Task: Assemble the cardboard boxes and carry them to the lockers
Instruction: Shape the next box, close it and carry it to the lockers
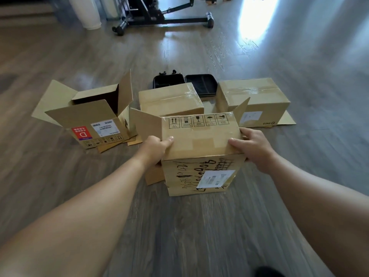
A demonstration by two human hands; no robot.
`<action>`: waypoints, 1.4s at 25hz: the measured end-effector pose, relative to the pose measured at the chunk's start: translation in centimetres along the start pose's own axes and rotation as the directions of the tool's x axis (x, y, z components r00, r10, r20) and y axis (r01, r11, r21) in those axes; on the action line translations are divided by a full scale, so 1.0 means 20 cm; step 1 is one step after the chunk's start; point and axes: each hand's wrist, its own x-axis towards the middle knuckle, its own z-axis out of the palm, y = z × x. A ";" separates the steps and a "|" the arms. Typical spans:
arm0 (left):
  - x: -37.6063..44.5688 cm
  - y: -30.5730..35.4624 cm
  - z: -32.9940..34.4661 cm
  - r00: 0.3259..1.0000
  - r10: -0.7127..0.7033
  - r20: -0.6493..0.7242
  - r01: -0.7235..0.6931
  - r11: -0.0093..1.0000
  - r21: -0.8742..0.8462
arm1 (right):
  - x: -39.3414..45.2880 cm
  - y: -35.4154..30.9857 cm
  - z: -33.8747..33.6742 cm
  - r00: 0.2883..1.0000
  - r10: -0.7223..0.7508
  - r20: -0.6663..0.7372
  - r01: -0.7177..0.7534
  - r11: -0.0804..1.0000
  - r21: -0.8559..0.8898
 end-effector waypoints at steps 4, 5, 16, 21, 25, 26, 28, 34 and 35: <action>0.02 0.02 0.05 0.995 0.064 0.073 -0.063 0.998 -0.010 | -0.04 0.05 -0.09 0.980 -0.150 -0.128 0.119 0.967 -0.224; 0.02 0.02 0.07 0.991 0.085 0.099 -0.085 0.996 0.000 | -0.06 0.07 -0.12 0.974 -0.173 -0.145 0.130 0.956 -0.263; -0.09 0.04 0.32 0.945 0.306 0.116 -0.323 0.929 0.178 | -0.39 0.31 -0.28 0.889 -0.382 -0.252 0.123 0.729 -0.673; -0.10 0.02 0.60 0.949 0.299 0.102 -0.315 0.870 0.378 | -0.53 0.44 -0.33 0.924 -0.114 -0.365 -0.209 0.649 -0.732; -0.08 -0.07 0.68 0.989 0.151 -0.003 -0.125 0.832 0.541 | -0.59 0.48 -0.19 0.961 0.261 -0.096 -0.217 0.490 -0.844; -0.08 -0.07 0.68 0.993 0.122 -0.011 -0.097 0.842 0.530 | -0.60 0.47 -0.14 0.944 0.329 -0.019 -0.185 0.482 -0.856; -0.09 -0.08 0.69 0.994 0.105 0.004 -0.090 0.836 0.541 | -0.59 0.48 -0.07 0.929 0.362 0.075 -0.117 0.480 -0.869; -0.07 -0.01 0.69 0.990 0.132 0.042 -0.133 0.822 0.554 | -0.42 0.45 -0.11 0.999 0.044 -0.015 -0.037 0.578 -0.815; -0.07 0.00 0.70 0.992 0.118 0.048 -0.124 0.812 0.570 | -0.39 0.46 -0.14 0.997 0.063 -0.037 -0.067 0.580 -0.812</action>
